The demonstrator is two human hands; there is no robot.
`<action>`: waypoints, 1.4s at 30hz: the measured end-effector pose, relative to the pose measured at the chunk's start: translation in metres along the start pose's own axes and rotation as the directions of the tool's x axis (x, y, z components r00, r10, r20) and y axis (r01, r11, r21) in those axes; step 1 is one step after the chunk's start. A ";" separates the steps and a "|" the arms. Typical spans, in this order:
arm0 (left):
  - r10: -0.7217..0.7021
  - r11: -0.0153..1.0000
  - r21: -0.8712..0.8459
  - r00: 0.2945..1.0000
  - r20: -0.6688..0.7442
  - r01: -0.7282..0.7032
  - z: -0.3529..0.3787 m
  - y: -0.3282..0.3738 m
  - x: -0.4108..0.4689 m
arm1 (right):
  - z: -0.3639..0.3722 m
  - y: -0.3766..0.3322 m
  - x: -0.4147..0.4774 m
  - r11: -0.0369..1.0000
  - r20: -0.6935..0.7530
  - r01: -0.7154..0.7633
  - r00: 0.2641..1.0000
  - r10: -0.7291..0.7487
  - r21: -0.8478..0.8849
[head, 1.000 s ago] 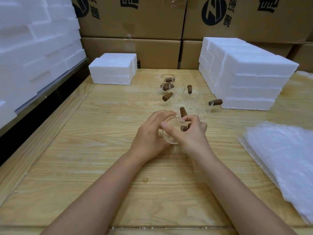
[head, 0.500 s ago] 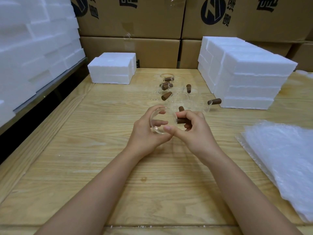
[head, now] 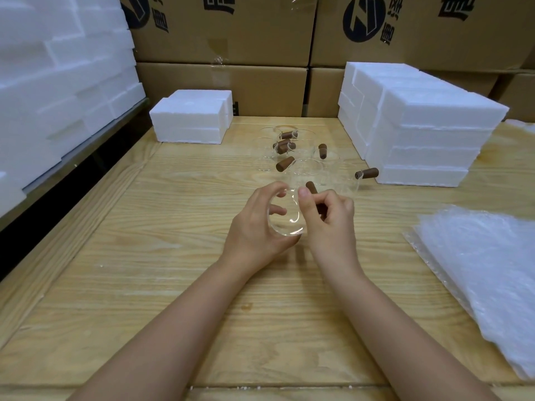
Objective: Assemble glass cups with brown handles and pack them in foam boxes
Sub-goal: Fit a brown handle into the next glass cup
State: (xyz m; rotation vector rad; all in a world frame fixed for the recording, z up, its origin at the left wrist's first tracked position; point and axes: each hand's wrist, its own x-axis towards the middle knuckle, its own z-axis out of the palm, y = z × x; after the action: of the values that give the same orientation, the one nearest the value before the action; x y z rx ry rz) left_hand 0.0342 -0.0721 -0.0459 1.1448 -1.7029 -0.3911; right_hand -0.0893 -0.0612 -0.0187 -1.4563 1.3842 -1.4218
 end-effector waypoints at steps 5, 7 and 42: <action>0.051 0.990 0.136 0.998 -0.028 -0.047 0.001 0.010 -0.002 | 0.006 -0.002 -0.001 0.998 -0.071 -0.055 0.996 0.052 -0.039; 0.050 0.989 0.142 0.998 -0.042 -0.044 0.001 0.010 -0.003 | 0.007 -0.003 -0.001 0.994 -0.048 -0.077 0.996 0.074 -0.074; -0.132 0.979 -0.156 0.991 0.018 0.134 -0.005 -0.006 0.006 | -0.013 0.003 0.011 0.909 0.150 -0.219 0.973 0.176 0.354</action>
State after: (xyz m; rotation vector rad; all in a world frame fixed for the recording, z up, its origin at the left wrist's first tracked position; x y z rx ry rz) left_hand 0.0418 -0.0791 -0.0445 1.1452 -1.5767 -0.6028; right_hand -0.1044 -0.0696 -0.0159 -1.1031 1.0869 -1.3568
